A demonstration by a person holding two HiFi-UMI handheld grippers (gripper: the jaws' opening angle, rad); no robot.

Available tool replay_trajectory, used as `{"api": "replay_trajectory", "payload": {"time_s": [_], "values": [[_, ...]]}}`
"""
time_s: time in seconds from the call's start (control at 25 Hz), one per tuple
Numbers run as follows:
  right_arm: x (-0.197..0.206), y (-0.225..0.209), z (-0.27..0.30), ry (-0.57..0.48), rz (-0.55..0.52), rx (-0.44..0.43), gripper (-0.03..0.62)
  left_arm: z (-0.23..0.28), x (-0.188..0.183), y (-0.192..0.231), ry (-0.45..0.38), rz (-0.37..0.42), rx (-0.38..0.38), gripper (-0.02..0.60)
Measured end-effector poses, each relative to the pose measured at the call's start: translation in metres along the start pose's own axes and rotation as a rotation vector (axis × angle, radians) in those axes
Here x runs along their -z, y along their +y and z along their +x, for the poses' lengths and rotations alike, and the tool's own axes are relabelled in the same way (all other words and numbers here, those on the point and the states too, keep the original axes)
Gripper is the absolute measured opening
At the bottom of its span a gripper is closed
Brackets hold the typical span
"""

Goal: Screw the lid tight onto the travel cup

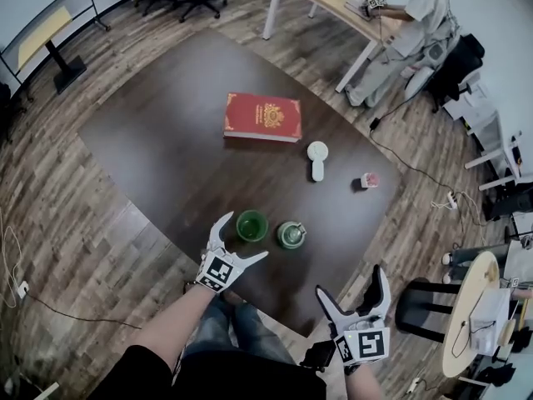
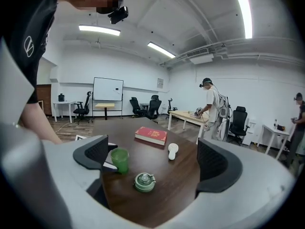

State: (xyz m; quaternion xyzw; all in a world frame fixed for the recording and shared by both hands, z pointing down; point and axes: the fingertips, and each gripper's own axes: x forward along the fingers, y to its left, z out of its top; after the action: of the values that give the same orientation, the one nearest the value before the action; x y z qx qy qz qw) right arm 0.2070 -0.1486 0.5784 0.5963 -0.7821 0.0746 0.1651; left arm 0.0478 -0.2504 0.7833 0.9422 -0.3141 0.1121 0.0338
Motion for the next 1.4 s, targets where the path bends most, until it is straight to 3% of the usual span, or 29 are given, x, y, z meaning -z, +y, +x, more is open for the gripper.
{"api": "replay_trajectory", "payload": {"time_s": [0.12, 0.28, 0.52, 0.96, 1.16, 1.24, 1.4], "values": [[0.017, 0.001, 0.014, 0.03, 0.023, -0.006, 0.594, 0.02, 0.028, 0.002, 0.04, -0.017, 0.006, 0.548], [0.05, 0.006, 0.04, 0.086, 0.025, -0.033, 0.594, 0.035, 0.039, 0.012, 0.041, -0.033, -0.022, 0.537], [0.131, 0.013, 0.106, 0.214, 0.042, -0.096, 0.594, 0.052, 0.047, 0.013, 0.059, -0.062, -0.002, 0.417], [0.235, 0.03, 0.213, 0.411, 0.039, -0.164, 0.594, 0.056, 0.041, 0.017, 0.042, -0.07, 0.014, 0.411], [0.257, 0.032, 0.222, 0.455, 0.025, -0.17, 0.587, 0.055, 0.041, 0.018, 0.039, -0.071, 0.015, 0.411], [0.254, 0.034, 0.223, 0.45, 0.009, -0.179, 0.513, 0.056, 0.041, 0.019, 0.039, -0.069, 0.015, 0.411], [0.252, 0.034, 0.223, 0.424, -0.007, -0.18, 0.512, 0.056, 0.041, 0.019, 0.042, -0.07, 0.016, 0.411]]}}
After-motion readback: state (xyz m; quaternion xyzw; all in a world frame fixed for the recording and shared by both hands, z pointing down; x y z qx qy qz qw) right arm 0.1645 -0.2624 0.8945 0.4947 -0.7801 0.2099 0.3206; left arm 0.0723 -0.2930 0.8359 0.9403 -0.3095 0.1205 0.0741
